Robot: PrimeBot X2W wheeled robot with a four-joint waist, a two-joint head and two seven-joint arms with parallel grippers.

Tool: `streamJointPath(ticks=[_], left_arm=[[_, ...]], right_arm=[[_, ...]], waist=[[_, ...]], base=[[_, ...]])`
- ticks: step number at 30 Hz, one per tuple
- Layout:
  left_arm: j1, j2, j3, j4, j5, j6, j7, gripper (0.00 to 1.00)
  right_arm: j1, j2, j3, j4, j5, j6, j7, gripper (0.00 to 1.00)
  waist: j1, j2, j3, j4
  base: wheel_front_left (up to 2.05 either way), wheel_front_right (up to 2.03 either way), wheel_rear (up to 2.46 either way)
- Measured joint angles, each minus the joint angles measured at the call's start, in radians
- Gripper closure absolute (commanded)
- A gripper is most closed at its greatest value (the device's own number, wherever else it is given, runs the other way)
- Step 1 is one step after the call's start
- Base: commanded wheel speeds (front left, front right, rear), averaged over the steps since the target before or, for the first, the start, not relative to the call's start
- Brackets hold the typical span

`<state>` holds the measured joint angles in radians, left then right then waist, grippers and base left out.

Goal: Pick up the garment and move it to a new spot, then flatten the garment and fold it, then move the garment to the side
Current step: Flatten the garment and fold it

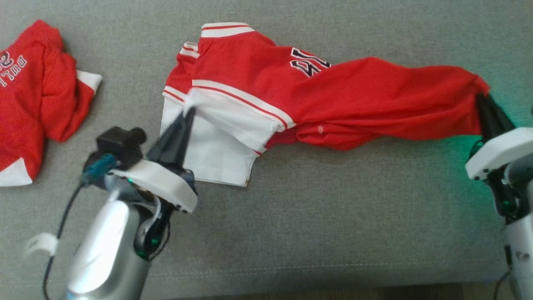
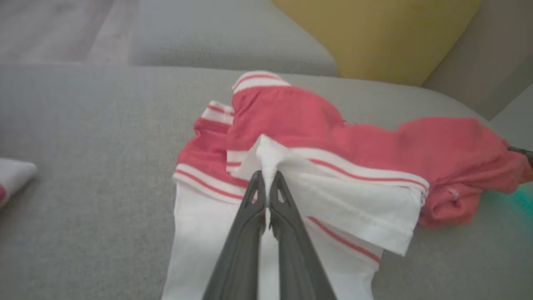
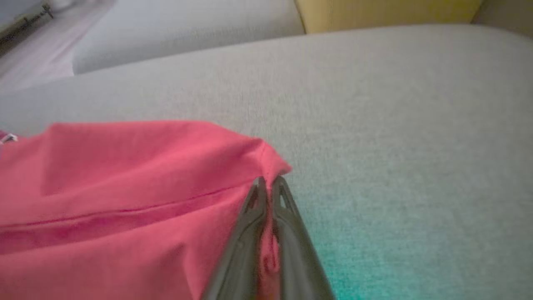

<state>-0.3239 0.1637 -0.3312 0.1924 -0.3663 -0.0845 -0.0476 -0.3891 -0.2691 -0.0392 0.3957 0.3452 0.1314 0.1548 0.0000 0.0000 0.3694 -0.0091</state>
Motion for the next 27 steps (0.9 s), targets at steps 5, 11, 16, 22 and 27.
streamJointPath(ticks=[5, 11, 16, 22, 27], left_arm=[[0.003, 0.035, 0.052, -0.150, 0.024, 0.040, -0.073, 1.00], [-0.013, 0.063, 0.088, -0.325, 0.058, 0.069, -0.100, 1.00], [-0.138, 0.081, 0.114, -0.468, 0.075, 0.079, -0.098, 1.00], [-0.320, 0.089, 0.115, -0.515, 0.099, 0.077, -0.035, 1.00], [-0.397, 0.089, 0.100, -0.512, 0.110, 0.075, 0.014, 1.00]], right_arm=[[0.083, 0.001, -0.026, -0.197, -0.003, 0.000, -0.049, 1.00], [0.097, -0.007, -0.046, -0.409, -0.047, 0.000, -0.033, 1.00], [0.092, -0.026, -0.080, -0.600, -0.068, 0.000, 0.031, 1.00], [0.069, -0.028, -0.108, -0.718, -0.071, 0.000, 0.125, 1.00], [0.059, -0.027, -0.119, -0.752, -0.052, 0.000, 0.176, 1.00]], waist=[[0.0000, 0.0000, -0.049, -0.012], [0.0000, 0.0000, -0.101, -0.028], [0.0000, 0.0000, -0.168, -0.031], [-0.0001, 0.0000, -0.253, -0.031], [-0.0001, 0.0001, -0.311, -0.034]], base=[[0.00, 0.00, 0.00], [0.00, 0.00, 0.00], [0.00, 0.00, 0.00], [0.00, 0.00, 0.00], [0.00, 0.00, 0.00]])
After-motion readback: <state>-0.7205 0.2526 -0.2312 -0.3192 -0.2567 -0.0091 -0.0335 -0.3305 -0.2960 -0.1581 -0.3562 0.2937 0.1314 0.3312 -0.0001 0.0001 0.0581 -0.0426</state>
